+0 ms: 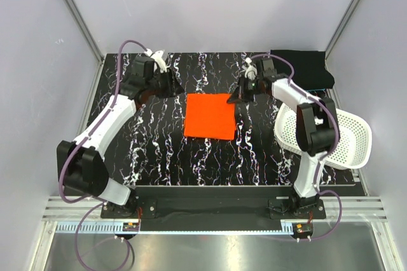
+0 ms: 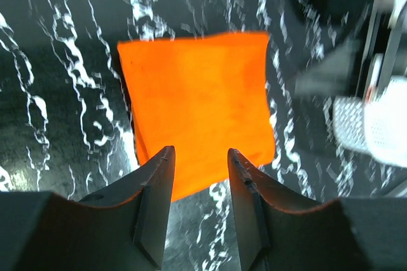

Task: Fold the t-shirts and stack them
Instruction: Fold the tshirt

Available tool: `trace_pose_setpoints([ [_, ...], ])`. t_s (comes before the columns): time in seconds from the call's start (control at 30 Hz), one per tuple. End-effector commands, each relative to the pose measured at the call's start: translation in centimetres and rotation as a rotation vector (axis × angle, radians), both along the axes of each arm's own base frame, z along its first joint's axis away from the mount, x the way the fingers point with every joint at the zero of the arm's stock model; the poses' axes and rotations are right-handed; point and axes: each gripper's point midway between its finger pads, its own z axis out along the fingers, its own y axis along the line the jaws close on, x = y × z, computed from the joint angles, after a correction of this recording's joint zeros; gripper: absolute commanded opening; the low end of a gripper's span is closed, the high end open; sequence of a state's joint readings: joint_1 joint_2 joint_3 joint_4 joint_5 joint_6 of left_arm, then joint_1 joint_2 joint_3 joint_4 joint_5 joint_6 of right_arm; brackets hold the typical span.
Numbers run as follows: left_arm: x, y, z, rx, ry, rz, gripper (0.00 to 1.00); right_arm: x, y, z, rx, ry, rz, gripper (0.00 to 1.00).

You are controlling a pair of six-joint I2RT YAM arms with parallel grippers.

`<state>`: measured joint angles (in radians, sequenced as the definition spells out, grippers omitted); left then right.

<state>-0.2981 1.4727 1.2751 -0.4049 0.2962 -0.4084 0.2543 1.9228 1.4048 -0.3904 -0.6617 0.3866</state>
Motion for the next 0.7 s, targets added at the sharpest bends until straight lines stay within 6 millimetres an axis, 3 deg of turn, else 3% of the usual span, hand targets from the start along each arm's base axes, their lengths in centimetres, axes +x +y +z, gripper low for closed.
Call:
trace_pose_setpoints([
  [0.0,-1.0,-0.3,-2.5,0.049,0.068,-0.087,0.44,1.3,2.0,0.9,0.093,-0.018,0.123,0.00],
  [0.03,-1.2,-0.5,-2.8,0.041,0.078,-0.109,0.44,1.6,2.3,-0.4,0.105,0.008,0.139,0.00],
  [0.1,-1.1,-0.7,-2.7,0.046,0.084,-0.129,0.44,2.8,3.1,-0.6,0.132,0.003,0.157,0.01],
  [0.13,-1.0,-0.7,-2.7,0.050,0.084,-0.140,0.44,2.9,3.3,-2.8,0.138,0.055,0.159,0.01],
  [0.27,-0.9,-0.6,-3.3,0.059,0.108,-0.140,0.44,4.3,3.7,-5.1,0.162,0.076,0.183,0.01],
  [0.4,-1.1,-0.9,-4.7,0.040,0.150,-0.162,0.44,5.1,4.1,-5.2,0.210,0.068,0.220,0.02],
  [0.5,-0.9,-0.4,-4.1,0.058,0.125,-0.151,0.44,4.6,4.1,-5.1,0.233,0.081,0.248,0.02],
  [0.67,-1.0,0.8,-4.1,0.094,0.106,-0.113,0.46,4.6,4.0,-2.3,0.294,0.074,0.273,0.03],
])
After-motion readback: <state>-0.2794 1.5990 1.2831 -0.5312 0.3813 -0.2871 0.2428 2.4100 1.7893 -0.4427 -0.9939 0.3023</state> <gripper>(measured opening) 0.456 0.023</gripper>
